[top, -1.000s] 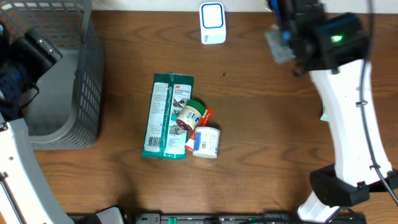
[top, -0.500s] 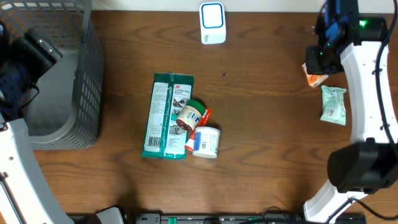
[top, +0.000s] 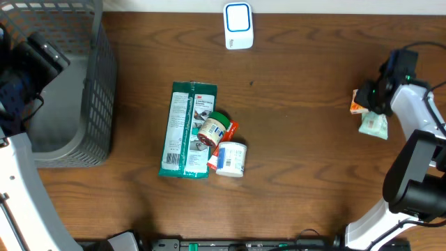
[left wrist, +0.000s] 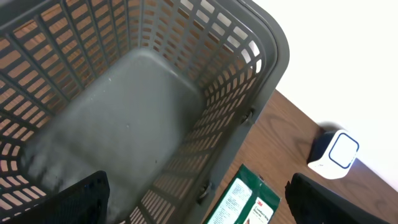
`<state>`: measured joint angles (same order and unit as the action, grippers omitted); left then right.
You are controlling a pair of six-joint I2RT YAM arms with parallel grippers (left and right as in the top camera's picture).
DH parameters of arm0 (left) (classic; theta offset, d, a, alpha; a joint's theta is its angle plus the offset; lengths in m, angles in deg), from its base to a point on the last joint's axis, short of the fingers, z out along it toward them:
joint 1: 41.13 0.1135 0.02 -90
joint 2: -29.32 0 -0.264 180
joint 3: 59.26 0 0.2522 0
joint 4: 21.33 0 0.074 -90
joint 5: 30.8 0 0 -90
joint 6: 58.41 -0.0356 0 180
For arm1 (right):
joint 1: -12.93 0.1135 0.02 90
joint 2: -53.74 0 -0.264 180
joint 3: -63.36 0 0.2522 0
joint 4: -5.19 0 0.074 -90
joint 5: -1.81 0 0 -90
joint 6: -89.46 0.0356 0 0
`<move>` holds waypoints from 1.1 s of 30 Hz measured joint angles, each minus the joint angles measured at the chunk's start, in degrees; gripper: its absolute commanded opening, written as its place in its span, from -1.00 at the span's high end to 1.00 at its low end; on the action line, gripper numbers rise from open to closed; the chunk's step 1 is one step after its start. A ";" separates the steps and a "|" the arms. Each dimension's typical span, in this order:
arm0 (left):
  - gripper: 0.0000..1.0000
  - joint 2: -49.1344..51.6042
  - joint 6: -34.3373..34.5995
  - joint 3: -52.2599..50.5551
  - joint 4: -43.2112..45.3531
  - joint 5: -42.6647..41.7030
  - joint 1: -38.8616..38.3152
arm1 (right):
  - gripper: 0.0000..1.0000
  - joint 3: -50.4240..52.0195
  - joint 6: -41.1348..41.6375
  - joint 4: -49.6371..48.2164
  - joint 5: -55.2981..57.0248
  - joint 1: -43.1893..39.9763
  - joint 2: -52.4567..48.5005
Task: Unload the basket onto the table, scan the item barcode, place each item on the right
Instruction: 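Carry the Kleenex pack to the right edge and release it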
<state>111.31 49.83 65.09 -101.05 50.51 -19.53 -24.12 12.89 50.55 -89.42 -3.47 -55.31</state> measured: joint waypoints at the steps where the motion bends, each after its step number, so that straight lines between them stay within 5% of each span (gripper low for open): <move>1: -0.76 0.00 0.00 0.00 -0.02 0.02 0.00 | 0.98 1.75 -0.04 -2.56 -1.88 -0.33 0.00; 9: -0.76 0.00 0.00 0.00 0.00 0.02 0.00 | 0.98 9.64 -1.27 -13.42 -14.84 -0.72 0.04; 19: -0.76 0.00 0.00 0.00 -0.02 0.02 0.00 | 0.98 9.79 -0.61 -6.03 -7.17 -0.83 2.32; 33: -0.76 -0.02 0.00 0.00 -0.02 0.02 0.00 | 0.98 11.21 2.38 -9.07 -6.32 -3.39 4.22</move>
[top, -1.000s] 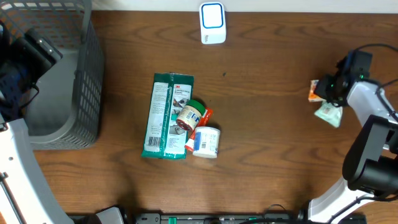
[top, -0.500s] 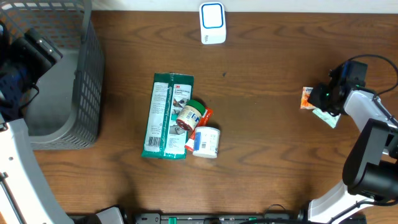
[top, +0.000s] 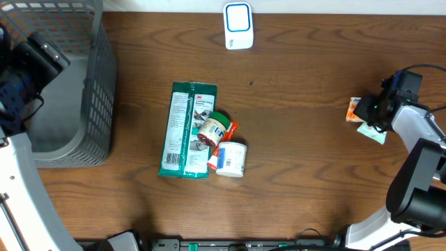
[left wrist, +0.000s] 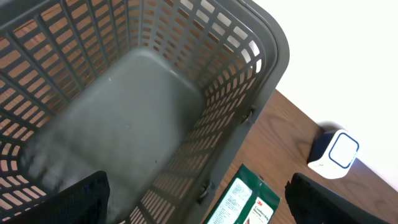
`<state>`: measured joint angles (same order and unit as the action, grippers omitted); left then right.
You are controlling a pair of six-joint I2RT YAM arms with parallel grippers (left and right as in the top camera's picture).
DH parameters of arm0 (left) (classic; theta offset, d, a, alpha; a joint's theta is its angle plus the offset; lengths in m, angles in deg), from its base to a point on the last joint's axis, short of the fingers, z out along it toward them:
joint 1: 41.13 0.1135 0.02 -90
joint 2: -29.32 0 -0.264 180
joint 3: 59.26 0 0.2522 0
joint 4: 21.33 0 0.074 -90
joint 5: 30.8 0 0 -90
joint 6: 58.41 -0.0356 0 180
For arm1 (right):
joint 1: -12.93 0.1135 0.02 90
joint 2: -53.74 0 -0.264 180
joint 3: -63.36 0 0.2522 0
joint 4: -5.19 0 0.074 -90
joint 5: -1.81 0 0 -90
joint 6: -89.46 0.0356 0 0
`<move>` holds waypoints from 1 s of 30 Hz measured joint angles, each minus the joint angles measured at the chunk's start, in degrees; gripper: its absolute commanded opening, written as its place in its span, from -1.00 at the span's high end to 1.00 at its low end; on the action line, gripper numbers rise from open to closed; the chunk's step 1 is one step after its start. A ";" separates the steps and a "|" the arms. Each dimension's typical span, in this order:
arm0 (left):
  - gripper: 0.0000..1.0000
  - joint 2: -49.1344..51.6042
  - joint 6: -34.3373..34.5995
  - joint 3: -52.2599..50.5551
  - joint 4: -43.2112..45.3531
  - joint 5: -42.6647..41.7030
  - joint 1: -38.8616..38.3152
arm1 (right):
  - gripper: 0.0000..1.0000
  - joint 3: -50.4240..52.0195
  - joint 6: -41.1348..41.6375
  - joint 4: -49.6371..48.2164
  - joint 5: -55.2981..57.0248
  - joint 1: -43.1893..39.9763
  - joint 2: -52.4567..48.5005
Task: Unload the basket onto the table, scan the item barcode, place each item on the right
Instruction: 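Carry the Kleenex pack to the right edge and release it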
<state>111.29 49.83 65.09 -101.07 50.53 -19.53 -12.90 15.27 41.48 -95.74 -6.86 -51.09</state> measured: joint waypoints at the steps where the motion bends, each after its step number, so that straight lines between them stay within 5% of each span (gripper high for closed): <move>1: -0.76 0.02 0.00 0.00 0.02 0.00 0.00 | 0.98 0.00 0.39 0.17 0.66 0.00 -0.13; 22: -0.76 0.02 0.00 0.00 0.02 0.00 0.00 | 0.98 0.09 1.81 17.75 12.48 -8.81 6.12; 24: -0.76 0.02 0.00 0.00 0.02 -0.02 0.00 | 0.75 0.09 1.79 17.79 11.58 -9.14 6.60; 25: -0.77 0.02 0.00 0.00 0.02 0.00 0.00 | 0.38 0.09 1.57 17.92 10.58 -9.14 6.67; 27: -0.76 0.02 0.00 0.00 0.02 -0.02 0.00 | -0.77 0.09 1.01 18.60 7.65 -9.11 6.71; 28: -0.76 0.02 0.00 0.00 0.02 0.00 0.00 | -0.98 0.11 0.61 19.02 6.19 -9.09 6.71; 30: -0.77 0.02 0.00 0.00 0.02 0.00 0.00 | -0.99 0.11 0.11 20.11 4.50 -9.05 6.71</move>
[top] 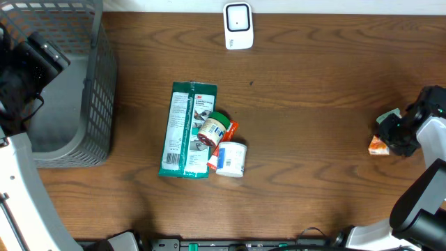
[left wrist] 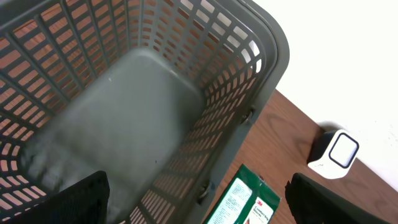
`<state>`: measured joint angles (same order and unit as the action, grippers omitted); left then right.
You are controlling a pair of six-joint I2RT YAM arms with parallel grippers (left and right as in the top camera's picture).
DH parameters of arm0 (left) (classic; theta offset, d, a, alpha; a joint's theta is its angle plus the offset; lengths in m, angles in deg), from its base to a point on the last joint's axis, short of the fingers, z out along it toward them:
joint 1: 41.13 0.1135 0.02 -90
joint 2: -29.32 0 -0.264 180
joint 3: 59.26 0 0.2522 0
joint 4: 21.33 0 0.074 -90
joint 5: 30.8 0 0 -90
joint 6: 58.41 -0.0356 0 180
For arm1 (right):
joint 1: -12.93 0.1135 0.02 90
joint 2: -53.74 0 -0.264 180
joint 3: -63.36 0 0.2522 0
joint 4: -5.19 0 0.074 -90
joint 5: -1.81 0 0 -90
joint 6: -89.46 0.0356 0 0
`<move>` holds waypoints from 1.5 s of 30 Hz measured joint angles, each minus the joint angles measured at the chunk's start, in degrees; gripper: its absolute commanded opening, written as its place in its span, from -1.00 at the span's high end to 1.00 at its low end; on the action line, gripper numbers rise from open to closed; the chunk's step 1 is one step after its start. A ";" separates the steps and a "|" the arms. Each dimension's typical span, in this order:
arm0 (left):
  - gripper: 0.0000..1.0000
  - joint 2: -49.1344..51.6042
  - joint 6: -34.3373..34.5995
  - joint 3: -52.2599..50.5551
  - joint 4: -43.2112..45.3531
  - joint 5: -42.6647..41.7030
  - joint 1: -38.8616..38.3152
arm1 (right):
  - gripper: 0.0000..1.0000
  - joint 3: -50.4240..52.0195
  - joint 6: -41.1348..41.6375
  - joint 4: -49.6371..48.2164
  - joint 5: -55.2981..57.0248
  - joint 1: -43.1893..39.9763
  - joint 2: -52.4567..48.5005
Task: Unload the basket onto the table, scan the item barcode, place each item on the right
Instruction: 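Carry the Kleenex pack to the right edge and release it, then move the right gripper left toward the white cotton-swab tub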
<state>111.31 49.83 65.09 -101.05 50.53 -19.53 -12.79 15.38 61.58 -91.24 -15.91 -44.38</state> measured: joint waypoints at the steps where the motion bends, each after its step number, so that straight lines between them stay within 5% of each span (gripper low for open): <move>1: -0.76 0.00 0.02 0.00 0.00 0.00 0.00 | -0.99 0.00 -0.13 0.50 -0.48 0.00 0.00; 20: -0.77 0.00 0.00 0.00 -0.02 0.00 0.00 | -0.99 -16.11 -1.16 18.91 1.14 3.65 0.17; 22: -0.76 -0.02 0.00 0.00 0.00 0.00 0.00 | -0.02 -16.11 -1.40 18.47 0.02 4.46 0.17; 23: -0.76 0.00 0.00 0.00 -0.02 0.00 0.00 | 0.95 -16.11 -1.73 18.40 -0.31 4.55 0.17; 24: -0.76 0.00 0.00 0.00 0.00 0.00 0.00 | 0.98 -16.11 -1.81 18.32 -0.66 4.66 0.17; 26: -0.76 -0.02 0.00 0.00 -0.02 0.00 0.00 | 0.79 -16.06 -2.12 18.29 -0.37 4.76 0.17; 28: -0.76 0.00 0.00 0.00 0.00 0.00 0.00 | -0.51 -16.02 -1.92 18.38 0.50 4.76 0.17; 30: -0.76 0.00 0.00 0.00 -0.02 0.00 0.00 | -0.90 -15.91 -1.88 18.36 0.66 4.76 0.17; 39: -0.76 0.00 0.00 0.00 -0.02 0.00 0.00 | -0.99 -15.87 -2.86 19.21 -13.16 5.31 0.17; 45: -0.76 0.00 0.00 0.00 0.00 0.00 0.00 | -0.98 -15.85 -3.19 19.96 -17.31 12.98 0.17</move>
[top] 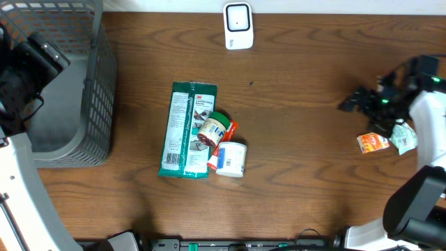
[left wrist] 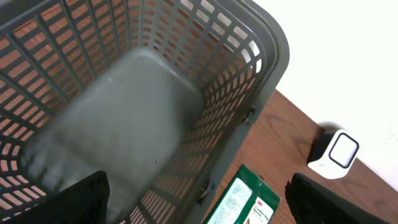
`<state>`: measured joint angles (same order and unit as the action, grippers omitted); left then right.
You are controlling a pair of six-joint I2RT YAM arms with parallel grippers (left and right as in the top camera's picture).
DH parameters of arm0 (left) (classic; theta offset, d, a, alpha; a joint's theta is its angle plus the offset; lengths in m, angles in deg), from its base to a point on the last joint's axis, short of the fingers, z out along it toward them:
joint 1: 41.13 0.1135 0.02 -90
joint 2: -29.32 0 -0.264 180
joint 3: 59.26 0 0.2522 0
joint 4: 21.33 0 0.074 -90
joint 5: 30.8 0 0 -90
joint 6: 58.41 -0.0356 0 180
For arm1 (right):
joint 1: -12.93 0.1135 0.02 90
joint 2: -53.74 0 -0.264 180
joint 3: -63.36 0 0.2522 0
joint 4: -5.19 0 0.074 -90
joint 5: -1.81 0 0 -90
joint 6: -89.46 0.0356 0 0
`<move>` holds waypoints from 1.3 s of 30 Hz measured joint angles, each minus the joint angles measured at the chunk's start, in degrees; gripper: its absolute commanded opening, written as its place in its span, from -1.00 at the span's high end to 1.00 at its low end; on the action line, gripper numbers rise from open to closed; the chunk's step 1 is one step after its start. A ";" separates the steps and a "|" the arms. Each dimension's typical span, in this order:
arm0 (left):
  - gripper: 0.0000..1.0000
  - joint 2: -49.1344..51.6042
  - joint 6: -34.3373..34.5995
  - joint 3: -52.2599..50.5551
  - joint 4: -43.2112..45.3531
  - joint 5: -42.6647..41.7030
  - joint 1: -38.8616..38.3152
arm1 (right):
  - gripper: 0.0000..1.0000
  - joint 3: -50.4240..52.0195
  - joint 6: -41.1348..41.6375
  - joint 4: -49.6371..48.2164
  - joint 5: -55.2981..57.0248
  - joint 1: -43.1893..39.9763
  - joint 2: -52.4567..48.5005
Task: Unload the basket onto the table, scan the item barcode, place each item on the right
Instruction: 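Move the right gripper left toward the white cotton-swab tub, then lower the right gripper and grasp the white cotton-swab tub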
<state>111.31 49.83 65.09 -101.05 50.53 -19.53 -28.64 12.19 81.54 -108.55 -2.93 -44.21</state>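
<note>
The white scanner (top: 237, 26) stands at the table's far edge, also seen in the left wrist view (left wrist: 336, 152). A small orange and white packet (top: 373, 142) lies on the table at the right, beside a pale green packet (top: 404, 137). My right gripper (top: 357, 111) hovers just left of and beyond them, its fingers spread, nothing between them. My left gripper (left wrist: 199, 199) hangs open over the grey basket (left wrist: 261, 74), nothing in it.
A green 3M pouch (top: 187, 129) lies mid-table with a small can (top: 212, 129) and a white tub (top: 231, 159) against its right side. The basket (top: 104, 104) fills the far left corner. Bare wood lies between the pouch and the right arm.
My right gripper was down on the orange packet near the right edge; now it is further from that edge and apart from the packet, which lies on the table. The left arm has not moved.
The right gripper was on the orange and pale green packets at the far right while the scanner face glowed blue. Then the packets sat nearer the front right and the scanner face had turned white. Now both packets lie free and the gripper stands apart.
</note>
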 measured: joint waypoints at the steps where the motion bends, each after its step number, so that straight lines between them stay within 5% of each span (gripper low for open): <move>1: -0.76 0.00 0.00 0.00 0.00 0.00 0.00 | -0.99 0.00 0.02 -0.04 -0.26 1.97 0.00; 18: -0.76 0.00 0.00 0.00 0.00 0.00 0.00 | -0.98 0.09 10.80 -6.51 0.79 40.46 0.00; 39: -0.76 -0.02 0.00 0.00 0.00 -0.02 0.00 | -0.98 8.66 35.34 -20.04 17.79 56.50 0.00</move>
<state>111.29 49.83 65.09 -101.05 50.51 -19.53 -19.98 47.53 61.50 -90.75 53.57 -44.21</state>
